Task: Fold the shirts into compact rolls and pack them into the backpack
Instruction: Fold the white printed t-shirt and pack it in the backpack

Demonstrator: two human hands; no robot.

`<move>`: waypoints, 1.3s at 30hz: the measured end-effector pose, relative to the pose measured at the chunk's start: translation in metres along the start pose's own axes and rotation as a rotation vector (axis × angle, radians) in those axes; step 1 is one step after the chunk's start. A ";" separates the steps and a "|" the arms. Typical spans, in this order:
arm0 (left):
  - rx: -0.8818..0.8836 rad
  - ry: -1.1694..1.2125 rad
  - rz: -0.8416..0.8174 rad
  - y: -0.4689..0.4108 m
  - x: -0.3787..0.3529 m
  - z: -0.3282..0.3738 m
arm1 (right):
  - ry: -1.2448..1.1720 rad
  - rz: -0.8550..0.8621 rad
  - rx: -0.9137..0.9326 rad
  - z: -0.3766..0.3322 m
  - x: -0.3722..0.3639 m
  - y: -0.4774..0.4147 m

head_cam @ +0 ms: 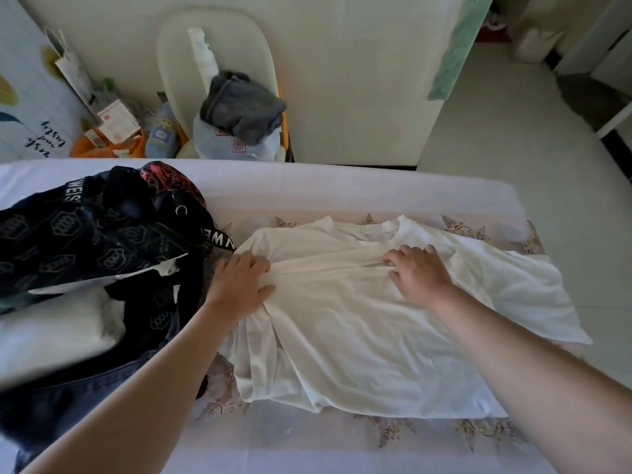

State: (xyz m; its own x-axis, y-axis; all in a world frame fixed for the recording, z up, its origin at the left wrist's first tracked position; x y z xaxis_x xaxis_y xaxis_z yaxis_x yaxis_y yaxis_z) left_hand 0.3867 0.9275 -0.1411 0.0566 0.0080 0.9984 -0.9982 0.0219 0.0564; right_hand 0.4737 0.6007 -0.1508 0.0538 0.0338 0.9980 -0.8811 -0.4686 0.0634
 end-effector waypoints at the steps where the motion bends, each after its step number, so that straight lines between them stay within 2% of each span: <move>1: -0.014 0.011 -0.011 0.002 -0.001 -0.003 | 0.008 0.052 0.018 0.003 0.000 0.002; 4: -0.043 0.120 -0.049 0.002 0.001 -0.008 | -0.060 0.178 0.009 0.015 0.000 0.005; 8: 0.001 0.081 -0.070 -0.006 0.003 -0.009 | -0.125 0.273 -0.209 0.033 0.009 0.001; 13: 0.024 -0.071 -0.129 -0.015 0.001 -0.008 | 0.031 -0.047 -0.287 0.037 -0.001 -0.003; 15: 0.030 -0.063 -0.068 -0.016 0.005 -0.008 | 0.105 -0.070 -0.260 0.035 -0.003 -0.003; 19: 0.117 0.071 0.190 -0.019 0.030 -0.008 | 0.301 -0.049 -0.233 0.038 -0.001 0.002; 22: 0.159 0.230 0.179 -0.034 0.046 -0.002 | 0.278 0.058 -0.242 0.050 0.010 0.003; 24: 0.128 0.222 0.147 -0.051 0.055 0.004 | 0.307 0.135 -0.232 0.063 0.021 0.000; 28: 0.109 0.202 0.265 -0.090 0.074 0.005 | 0.399 0.227 -0.292 0.092 0.051 -0.011; 32: 0.164 0.112 0.360 -0.104 0.070 0.012 | 0.402 0.327 -0.358 0.095 0.065 -0.012; 34: 0.046 0.125 0.382 -0.091 0.057 0.031 | 0.339 0.305 -0.296 0.077 0.049 -0.009; 36: -0.128 0.113 0.300 -0.069 0.031 0.049 | 0.210 0.269 -0.119 0.042 0.026 -0.003; 37: -0.150 0.080 0.239 -0.057 0.017 0.049 | 0.149 0.232 -0.019 0.023 0.014 0.001; 39: -0.024 0.110 0.169 -0.034 -0.003 0.034 | 0.061 0.105 0.063 -0.006 -0.008 0.011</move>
State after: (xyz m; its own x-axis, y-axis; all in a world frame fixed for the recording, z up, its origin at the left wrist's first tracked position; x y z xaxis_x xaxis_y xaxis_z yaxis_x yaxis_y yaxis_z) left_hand 0.4200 0.8931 -0.1459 -0.1083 0.1232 0.9865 -0.9929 0.0351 -0.1134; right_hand 0.4612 0.6007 -0.1578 -0.0678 0.0346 0.9971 -0.8488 -0.5272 -0.0394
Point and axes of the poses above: each hand's wrist, its own y-axis away from the middle knuckle, its own x-axis out of the back of the hand, z = x × y, the point moved 6 cm from there along -y, towards the middle knuckle, and after that the axes turned 5 degrees about z, right-handed, at the moved point
